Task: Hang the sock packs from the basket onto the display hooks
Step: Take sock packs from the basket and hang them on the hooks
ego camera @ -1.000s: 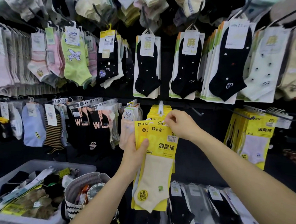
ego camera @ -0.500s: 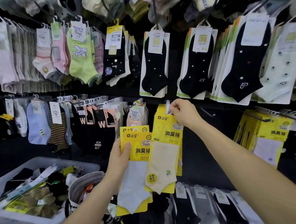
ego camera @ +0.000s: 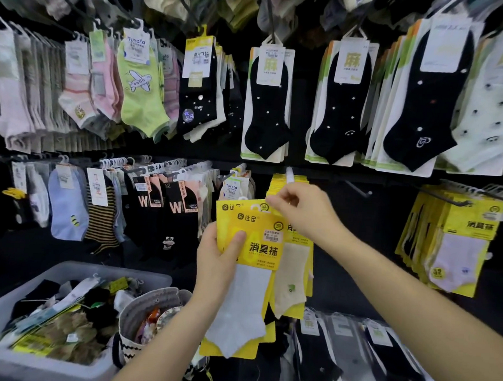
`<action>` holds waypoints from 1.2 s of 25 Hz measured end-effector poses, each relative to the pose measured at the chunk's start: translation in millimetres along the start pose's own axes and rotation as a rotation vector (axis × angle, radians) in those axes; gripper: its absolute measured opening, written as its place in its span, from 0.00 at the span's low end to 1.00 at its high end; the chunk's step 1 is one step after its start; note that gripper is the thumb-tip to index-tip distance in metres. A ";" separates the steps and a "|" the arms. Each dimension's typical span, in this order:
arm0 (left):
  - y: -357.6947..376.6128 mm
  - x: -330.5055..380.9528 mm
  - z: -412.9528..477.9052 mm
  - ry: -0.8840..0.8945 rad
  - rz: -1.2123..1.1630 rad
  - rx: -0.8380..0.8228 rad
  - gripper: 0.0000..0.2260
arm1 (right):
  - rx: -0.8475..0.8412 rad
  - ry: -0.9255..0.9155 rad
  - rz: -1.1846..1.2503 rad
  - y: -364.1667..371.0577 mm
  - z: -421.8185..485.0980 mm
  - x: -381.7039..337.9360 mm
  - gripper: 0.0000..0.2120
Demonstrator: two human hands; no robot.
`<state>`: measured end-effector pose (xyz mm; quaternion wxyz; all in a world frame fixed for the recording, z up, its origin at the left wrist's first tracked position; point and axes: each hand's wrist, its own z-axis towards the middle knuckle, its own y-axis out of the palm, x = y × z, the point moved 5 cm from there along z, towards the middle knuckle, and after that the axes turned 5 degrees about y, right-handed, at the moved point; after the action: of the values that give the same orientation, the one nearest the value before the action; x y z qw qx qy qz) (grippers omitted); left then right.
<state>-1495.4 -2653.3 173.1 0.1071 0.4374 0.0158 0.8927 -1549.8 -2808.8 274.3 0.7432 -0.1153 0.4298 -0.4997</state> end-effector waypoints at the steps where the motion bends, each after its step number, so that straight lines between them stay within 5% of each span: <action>1: 6.4 3.3 -2.1 0.011 -0.007 -0.010 0.06 | -0.046 0.001 -0.041 4.0 -5.7 0.1 0.09; 10: 34.6 -10.3 -7.8 -0.035 0.032 -0.082 0.07 | -0.085 0.163 -0.022 -17.0 -1.6 36.2 0.07; 25: -36.0 -20.2 3.8 -0.117 0.103 0.085 0.03 | -0.043 0.260 -0.100 -8.6 45.3 50.5 0.10; 30: -9.2 -5.5 -5.4 -0.070 0.093 -0.059 0.03 | 0.142 0.092 -0.108 -22.2 20.2 30.5 0.06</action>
<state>-1494.8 -2645.1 164.3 0.0787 0.4654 -0.0348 0.8809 -1544.9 -2850.3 283.9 0.7009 -0.0622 0.4202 -0.5730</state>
